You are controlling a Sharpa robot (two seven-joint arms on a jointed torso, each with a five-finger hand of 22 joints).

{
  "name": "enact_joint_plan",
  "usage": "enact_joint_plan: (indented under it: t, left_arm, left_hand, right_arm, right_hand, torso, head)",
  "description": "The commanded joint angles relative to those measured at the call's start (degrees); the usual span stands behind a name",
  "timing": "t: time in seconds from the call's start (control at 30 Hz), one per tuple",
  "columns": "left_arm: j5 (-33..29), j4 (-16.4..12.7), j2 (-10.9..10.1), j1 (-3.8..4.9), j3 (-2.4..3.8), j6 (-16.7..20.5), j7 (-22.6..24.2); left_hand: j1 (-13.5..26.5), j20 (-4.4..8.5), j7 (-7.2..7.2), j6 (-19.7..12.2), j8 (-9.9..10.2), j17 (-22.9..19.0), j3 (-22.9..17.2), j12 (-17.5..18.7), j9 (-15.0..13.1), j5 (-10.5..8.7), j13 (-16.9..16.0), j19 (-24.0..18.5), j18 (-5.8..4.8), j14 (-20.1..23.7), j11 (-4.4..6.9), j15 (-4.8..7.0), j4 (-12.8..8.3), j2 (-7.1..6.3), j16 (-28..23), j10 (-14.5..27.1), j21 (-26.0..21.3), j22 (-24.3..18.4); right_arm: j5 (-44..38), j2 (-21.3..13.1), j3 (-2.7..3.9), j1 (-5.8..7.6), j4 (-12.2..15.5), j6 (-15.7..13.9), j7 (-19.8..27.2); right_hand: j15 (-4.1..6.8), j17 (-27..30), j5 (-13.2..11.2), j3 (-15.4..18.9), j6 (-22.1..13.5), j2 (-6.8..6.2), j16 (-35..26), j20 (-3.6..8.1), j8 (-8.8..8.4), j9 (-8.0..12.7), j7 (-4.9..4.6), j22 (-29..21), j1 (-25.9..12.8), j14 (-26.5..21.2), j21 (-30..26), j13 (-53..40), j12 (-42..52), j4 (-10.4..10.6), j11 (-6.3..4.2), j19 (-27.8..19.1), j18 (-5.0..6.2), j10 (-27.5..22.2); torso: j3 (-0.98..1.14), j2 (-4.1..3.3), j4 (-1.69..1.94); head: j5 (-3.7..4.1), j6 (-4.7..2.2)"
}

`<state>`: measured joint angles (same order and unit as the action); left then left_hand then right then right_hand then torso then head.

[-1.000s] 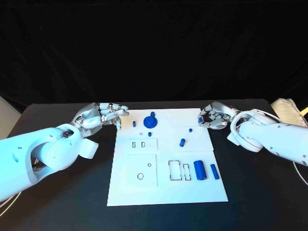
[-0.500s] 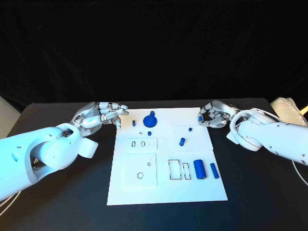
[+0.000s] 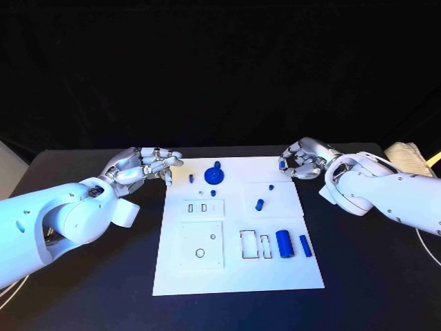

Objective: Assemble the parts on the task board

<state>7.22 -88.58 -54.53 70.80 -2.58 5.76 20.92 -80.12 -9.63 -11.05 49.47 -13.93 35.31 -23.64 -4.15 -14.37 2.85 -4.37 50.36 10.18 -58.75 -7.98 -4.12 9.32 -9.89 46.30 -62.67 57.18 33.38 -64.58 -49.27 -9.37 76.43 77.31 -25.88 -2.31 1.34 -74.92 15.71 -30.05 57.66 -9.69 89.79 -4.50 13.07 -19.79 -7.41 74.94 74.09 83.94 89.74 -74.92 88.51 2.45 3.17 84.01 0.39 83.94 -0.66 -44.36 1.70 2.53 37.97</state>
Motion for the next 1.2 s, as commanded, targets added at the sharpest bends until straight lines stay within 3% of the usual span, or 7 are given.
enact_joint_plan:
  t: [0.03,0.23,0.4,0.57,0.8,1.03,1.2]
  left_arm:
    - [0.1,0.2,0.3,0.02,0.02,-0.4,0.1]
    - [0.8,0.6,0.9,0.02,-0.02,0.1,-0.6]
    - [1.9,0.8,1.4,0.02,-0.06,0.7,-1.4]
    - [2.7,1.2,2.0,0.02,-0.10,1.6,-2.3]
    - [3.3,1.4,2.5,0.02,-0.21,2.9,-3.5]
    - [3.9,1.4,2.5,0.02,-0.28,3.8,-4.3]
    - [4.2,1.3,2.4,0.03,-0.29,4.7,-4.4]
  left_hand:
    - [0.1,0.04,-0.32,-0.1,0.0,-0.1,0.1,-0.1,-0.1,-0.02,0.0,-0.3,0.37,-0.3,0.01,0.11,-0.1,0.40,-0.2,0.2,0.3,-0.1]
    - [0.6,0.02,-0.32,0.0,0.0,0.0,0.6,-0.3,-0.1,-0.02,-0.1,-0.2,0.38,-0.6,0.07,0.15,0.2,0.02,0.0,-0.2,0.3,-0.1]
    - [1.2,0.62,0.29,0.2,0.1,1.5,1.4,-2.3,-0.4,-0.01,-1.1,1.5,0.35,-3.2,0.95,0.97,0.8,-0.35,2.8,-3.2,2.0,0.9]
    - [1.3,0.90,0.43,0.1,0.1,2.2,1.8,-2.7,-0.5,0.00,-1.4,4.2,-0.24,-4.0,1.12,1.20,1.0,-0.48,3.8,-3.3,4.4,4.3]
    - [1.4,0.96,0.45,0.2,0.1,2.3,1.9,-2.7,-0.5,0.00,-1.4,4.7,-0.33,-4.3,1.13,1.24,1.1,-0.48,4.1,-3.2,4.9,4.8]
    - [1.4,1.07,0.51,0.3,0.1,2.6,2.0,-2.9,-0.6,0.00,-1.5,6.3,-0.69,-4.8,1.20,1.33,1.2,-0.51,4.5,-3.2,6.3,6.9]
    - [1.2,1.44,0.97,0.2,0.3,3.4,2.2,-3.4,-0.7,0.01,-1.9,11.1,-1.81,-6.4,1.65,1.75,1.3,-0.53,5.8,-3.3,10.8,13.5]
  right_arm:
    - [-0.4,-0.1,0.05,0.92,2.7,-1.4,-6.2]
    - [-1.5,1.4,0.06,1.95,7.8,-1.7,-10.9]
    - [-2.2,4.7,-0.01,1.64,10.0,-1.5,-13.8]
    - [-3.2,9.0,-0.17,0.08,10.6,-2.0,-16.3]
    - [-6.1,13.1,-0.48,-2.23,10.1,-3.8,-19.5]
    - [-9.4,15.6,-0.62,-3.99,9.7,-4.8,-22.1]
    - [-11.0,16.9,-0.74,-5.02,9.2,-5.3,-22.9]
  right_hand:
    - [0.08,-15.1,0.2,0.3,-0.2,0.47,0.2,0.05,0.39,-0.4,-0.13,15.1,-0.4,6.1,0.3,-13.7,-0.1,0.1,-0.33,6.0,-0.39,4.7]
    - [0.02,-15.1,0.3,0.3,-0.3,0.59,0.2,0.00,0.41,-0.4,-0.15,15.1,-0.5,6.1,0.3,-13.7,-0.1,0.1,-0.31,6.0,-0.39,4.7]
    - [-0.03,-15.1,0.6,0.1,-0.5,0.73,0.2,-0.06,0.47,-0.5,-0.15,15.1,-0.4,6.1,0.3,-13.7,-0.1,0.0,-0.30,6.0,-0.39,4.7]
    - [-0.11,-15.1,0.7,0.2,-0.8,0.50,0.2,-0.12,0.47,-0.5,-0.25,15.1,-0.6,6.1,0.3,-13.7,-0.1,-0.1,-0.22,6.0,-0.39,4.7]
    - [-0.14,-15.1,0.7,0.2,-0.9,0.45,0.2,-0.15,0.47,-0.5,-0.27,15.1,-0.5,6.1,0.3,-13.8,0.0,-0.2,-0.21,6.0,-0.39,4.8]
    - [-0.26,-15.1,0.4,0.5,-1.0,0.12,0.2,-0.27,0.65,-0.6,-0.35,15.1,-1.2,6.1,0.3,-13.8,0.0,0.0,-0.11,6.0,-0.39,4.8]
    - [-0.28,-15.1,0.2,0.7,-1.1,-0.15,0.2,-0.32,0.76,-0.7,-0.35,15.1,-1.6,6.1,0.3,-13.8,0.0,0.1,-0.10,6.0,-0.39,4.8]
  torso:
    - [-0.34,0.66,-0.14]
    - [-0.68,1.35,-0.26]
    - [-0.95,1.74,-0.19]
    - [-1.31,2.15,0.04]
    - [-1.64,2.36,0.45]
    - [-1.49,2.23,0.19]
    - [-1.42,2.16,0.19]
  head:
    - [0.20,0.15]
    - [0.34,0.26]
    - [-0.24,0.65]
    - [-0.55,1.16]
    - [-0.83,1.66]
    - [-1.25,1.91]
    - [-1.39,2.20]
